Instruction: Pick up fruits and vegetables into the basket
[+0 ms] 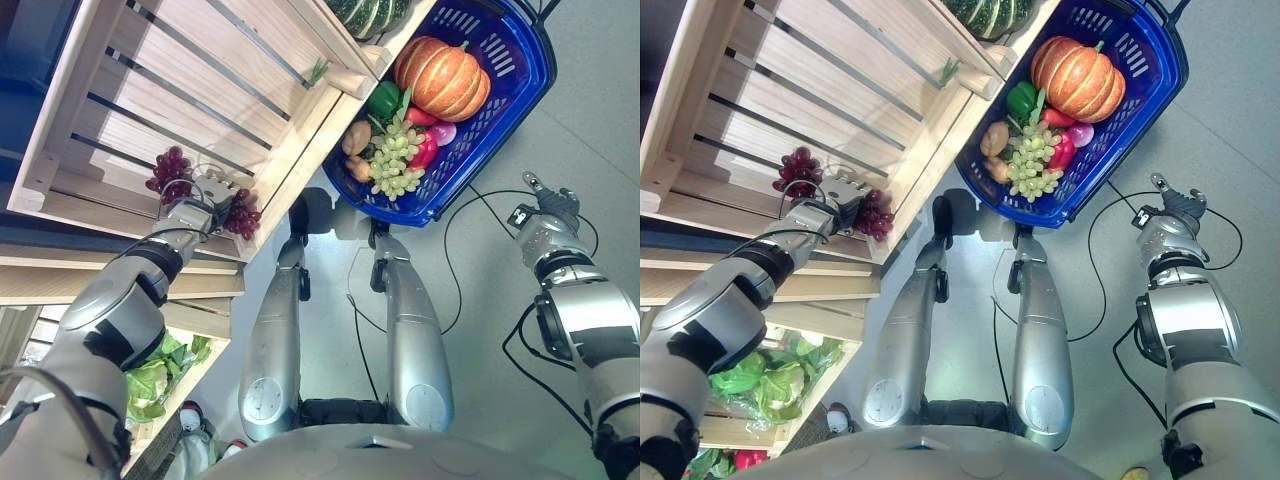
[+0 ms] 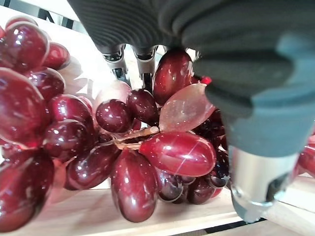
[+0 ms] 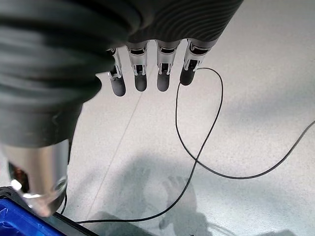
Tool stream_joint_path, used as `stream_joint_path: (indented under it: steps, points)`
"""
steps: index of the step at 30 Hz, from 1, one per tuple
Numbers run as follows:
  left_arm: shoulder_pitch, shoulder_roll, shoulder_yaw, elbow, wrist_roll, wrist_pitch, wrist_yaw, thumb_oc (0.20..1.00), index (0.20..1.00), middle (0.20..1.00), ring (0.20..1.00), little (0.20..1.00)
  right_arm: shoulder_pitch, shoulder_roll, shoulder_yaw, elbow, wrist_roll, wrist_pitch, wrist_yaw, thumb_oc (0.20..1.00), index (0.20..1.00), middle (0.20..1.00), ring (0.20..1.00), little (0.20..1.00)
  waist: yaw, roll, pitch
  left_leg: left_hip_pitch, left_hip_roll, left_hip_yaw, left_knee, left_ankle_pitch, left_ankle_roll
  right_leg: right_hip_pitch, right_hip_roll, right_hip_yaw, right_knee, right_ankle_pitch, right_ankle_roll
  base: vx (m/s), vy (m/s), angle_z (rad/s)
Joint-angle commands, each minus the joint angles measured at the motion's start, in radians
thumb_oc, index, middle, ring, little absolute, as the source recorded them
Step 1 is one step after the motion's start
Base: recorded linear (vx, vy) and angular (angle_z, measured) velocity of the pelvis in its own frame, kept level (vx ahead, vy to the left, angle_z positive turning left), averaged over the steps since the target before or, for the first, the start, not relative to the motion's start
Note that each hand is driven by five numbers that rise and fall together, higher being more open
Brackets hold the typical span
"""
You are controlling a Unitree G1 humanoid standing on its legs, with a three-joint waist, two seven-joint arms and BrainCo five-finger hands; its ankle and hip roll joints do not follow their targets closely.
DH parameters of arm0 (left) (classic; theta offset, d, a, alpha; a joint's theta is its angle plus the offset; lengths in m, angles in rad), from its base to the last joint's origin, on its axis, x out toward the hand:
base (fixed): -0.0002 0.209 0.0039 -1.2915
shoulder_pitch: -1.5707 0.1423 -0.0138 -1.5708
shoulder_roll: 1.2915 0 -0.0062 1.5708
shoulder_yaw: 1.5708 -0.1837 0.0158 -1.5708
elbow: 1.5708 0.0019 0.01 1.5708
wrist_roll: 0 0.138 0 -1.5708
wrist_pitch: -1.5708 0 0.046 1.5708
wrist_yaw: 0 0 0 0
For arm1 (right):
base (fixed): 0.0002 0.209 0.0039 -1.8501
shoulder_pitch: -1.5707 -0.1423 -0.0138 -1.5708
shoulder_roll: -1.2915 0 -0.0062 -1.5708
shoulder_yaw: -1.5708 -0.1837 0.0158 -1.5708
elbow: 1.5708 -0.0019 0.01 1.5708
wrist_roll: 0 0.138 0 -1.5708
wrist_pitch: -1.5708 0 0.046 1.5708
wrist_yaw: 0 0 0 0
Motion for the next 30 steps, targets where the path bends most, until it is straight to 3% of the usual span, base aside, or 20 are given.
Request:
stream_joint_path:
  steps: [1,15,24,30]
  points:
    - [0.145,-0.007,0.07,0.161,0.008,0.003,-0.088,0.2,0.2,0.2,0.2,0.2,0.057,0.002,0.01,-0.008,-0.007,-0.027,-0.025,1.0,1.0,1.0,1.0,1.0,0.015,-0.023,-0.031,-0.013,-0.05,0.029,0.088,-0.116,0.018,0.038,0.047,0.012,-0.032,0.008,0.078,0.0,0.0,0.0]
    - [0.139,-0.025,0.095,0.184,-0.145,-0.025,-0.108,0.2,0.2,0.2,0.2,0.2,0.058,-0.003,0.017,-0.008,-0.018,-0.026,-0.024,1.0,1.0,1.0,1.0,1.0,0.005,-0.016,-0.031,0.0,-0.045,0.036,0.087,-0.123,0.016,0.047,0.05,0.021,-0.029,-0.006,0.074,0.0,0.007,-0.02]
    - [0.144,-0.049,0.204,0.185,-0.511,-0.03,-0.18,0.2,0.2,0.2,0.2,0.2,0.067,0.005,0.006,-0.02,-0.024,-0.025,-0.033,1.0,1.0,1.0,1.0,1.0,0.007,-0.02,-0.031,-0.005,-0.044,0.038,0.091,-0.124,0.016,0.041,0.053,0.023,-0.025,-0.004,0.073,0.0,0.0,0.0]
    - [0.149,-0.076,0.38,0.172,-0.874,-0.023,-0.274,0.2,0.2,0.2,0.2,0.2,0.072,0.009,-0.011,-0.031,-0.039,-0.017,-0.04,1.0,1.0,1.0,1.0,1.0,0.01,-0.018,-0.031,-0.001,-0.043,0.039,0.084,-0.119,0.016,0.041,0.058,0.029,-0.025,-0.001,0.072,0.0,0.0,0.0]
